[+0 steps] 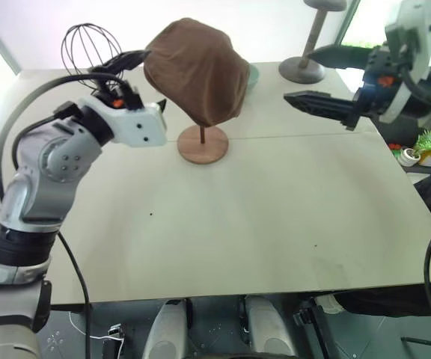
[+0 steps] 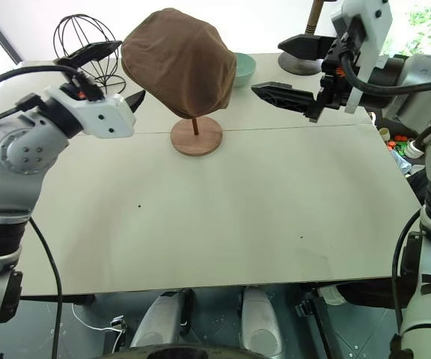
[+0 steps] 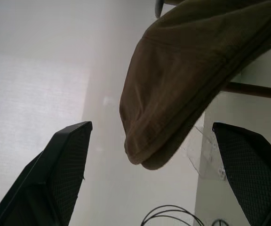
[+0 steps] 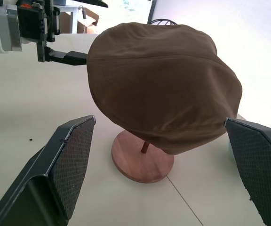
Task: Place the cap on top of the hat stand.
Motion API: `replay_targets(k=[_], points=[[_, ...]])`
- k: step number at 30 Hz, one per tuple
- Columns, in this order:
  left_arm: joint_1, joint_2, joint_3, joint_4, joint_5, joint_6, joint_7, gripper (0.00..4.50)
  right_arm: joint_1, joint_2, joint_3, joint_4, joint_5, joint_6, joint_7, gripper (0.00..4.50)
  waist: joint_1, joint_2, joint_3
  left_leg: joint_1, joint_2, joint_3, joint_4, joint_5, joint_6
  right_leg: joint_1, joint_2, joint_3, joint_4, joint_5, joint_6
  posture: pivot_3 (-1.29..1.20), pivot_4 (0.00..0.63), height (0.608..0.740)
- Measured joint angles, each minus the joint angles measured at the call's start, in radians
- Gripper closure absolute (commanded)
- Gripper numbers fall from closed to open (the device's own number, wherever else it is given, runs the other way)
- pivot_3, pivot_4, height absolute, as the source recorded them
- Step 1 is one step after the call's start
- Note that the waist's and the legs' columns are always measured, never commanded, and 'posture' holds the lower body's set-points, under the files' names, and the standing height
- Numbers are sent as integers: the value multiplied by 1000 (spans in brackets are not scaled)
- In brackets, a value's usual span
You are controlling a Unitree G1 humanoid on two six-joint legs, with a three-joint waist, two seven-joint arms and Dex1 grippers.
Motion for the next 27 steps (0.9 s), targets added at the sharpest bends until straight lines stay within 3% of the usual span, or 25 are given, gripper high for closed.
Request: replay_targets(k=[6, 10, 15, 19, 22, 27], points=[[118, 23, 122, -111, -153, 156, -132, 64, 3, 22, 39, 15, -43, -29, 6, 0, -1, 0, 0, 0, 0, 0, 0, 0, 0, 0, 0, 0, 0, 0, 0, 0, 150, 740], [135, 82, 290, -166, -508, 429, -357, 64, 32, 35, 68, -28, -70, -42, -5, 0, -1, 0, 0, 0, 0, -1, 0, 0, 0, 0, 0, -1, 0, -1, -1, 0, 150, 740], [179, 318, 479, -127, -942, 826, -699, 64, 46, 130, 70, -148, -59, 39, -131, 0, -20, 0, 0, 1, 1, -2, -1, 0, 0, 0, 1, -2, 1, -2, -3, 0, 150, 740], [-4, 429, 492, 92, -1160, 1077, -781, 64, 38, 301, 108, -224, -61, 156, -332, 0, -23, -1, 0, 1, 1, -5, 0, 0, 0, 1, 2, -3, 2, -2, -4, 0, 150, 740], [-122, 470, 450, 208, -1237, 1155, -821, 64, 59, 338, 180, -263, -141, 146, -426, 0, -22, -1, 0, 1, 1, -5, 0, 0, 0, 1, 2, -3, 1, -3, -4, 0, 150, 740], [-139, 505, 343, 291, -1245, 1146, -889, 64, 142, 334, 324, -276, -295, 51, -465, 0, -28, -1, 0, 0, 1, -4, -1, 0, 0, -1, 2, -3, 1, -3, -3, 0, 150, 740]])
